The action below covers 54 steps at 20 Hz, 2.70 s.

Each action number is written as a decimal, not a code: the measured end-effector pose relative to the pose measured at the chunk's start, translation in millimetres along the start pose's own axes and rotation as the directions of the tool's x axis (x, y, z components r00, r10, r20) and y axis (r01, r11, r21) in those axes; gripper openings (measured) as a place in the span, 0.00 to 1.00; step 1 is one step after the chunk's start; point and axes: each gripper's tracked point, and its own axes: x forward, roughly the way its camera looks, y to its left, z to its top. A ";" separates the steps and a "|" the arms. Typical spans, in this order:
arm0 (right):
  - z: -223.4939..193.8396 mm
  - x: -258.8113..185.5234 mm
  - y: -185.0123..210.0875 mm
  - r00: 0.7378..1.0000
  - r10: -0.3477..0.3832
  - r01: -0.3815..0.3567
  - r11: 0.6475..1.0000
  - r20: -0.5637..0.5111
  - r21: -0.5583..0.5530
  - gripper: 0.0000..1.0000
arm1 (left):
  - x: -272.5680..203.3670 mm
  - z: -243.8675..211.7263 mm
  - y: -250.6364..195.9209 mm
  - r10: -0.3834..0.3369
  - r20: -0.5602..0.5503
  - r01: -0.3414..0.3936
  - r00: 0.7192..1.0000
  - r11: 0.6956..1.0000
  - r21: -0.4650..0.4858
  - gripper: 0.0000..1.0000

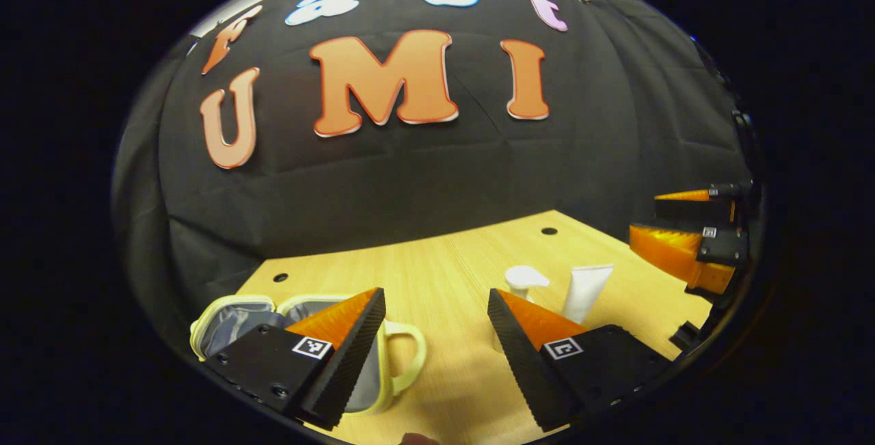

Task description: First open the suitcase, pack the skin care products into it, and then close the suitcase.

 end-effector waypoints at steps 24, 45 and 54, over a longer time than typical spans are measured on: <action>-114.4 40.9 3.9 0.976 0.070 -0.072 0.997 -0.208 -0.003 0.96 | 142.2 -132.5 -101.7 -0.152 -0.182 0.132 0.972 0.984 -0.118 0.83; -186.8 89.3 55.4 0.909 0.251 -0.240 0.968 -0.333 0.074 0.81 | 38.5 -27.2 12.4 0.019 -0.115 -0.033 0.993 0.992 -0.126 0.62; -188.9 98.2 53.0 0.914 0.218 -0.197 0.976 -0.343 0.096 0.51 | -9.7 -38.3 63.9 0.142 -0.174 -0.165 0.975 0.978 -0.126 0.62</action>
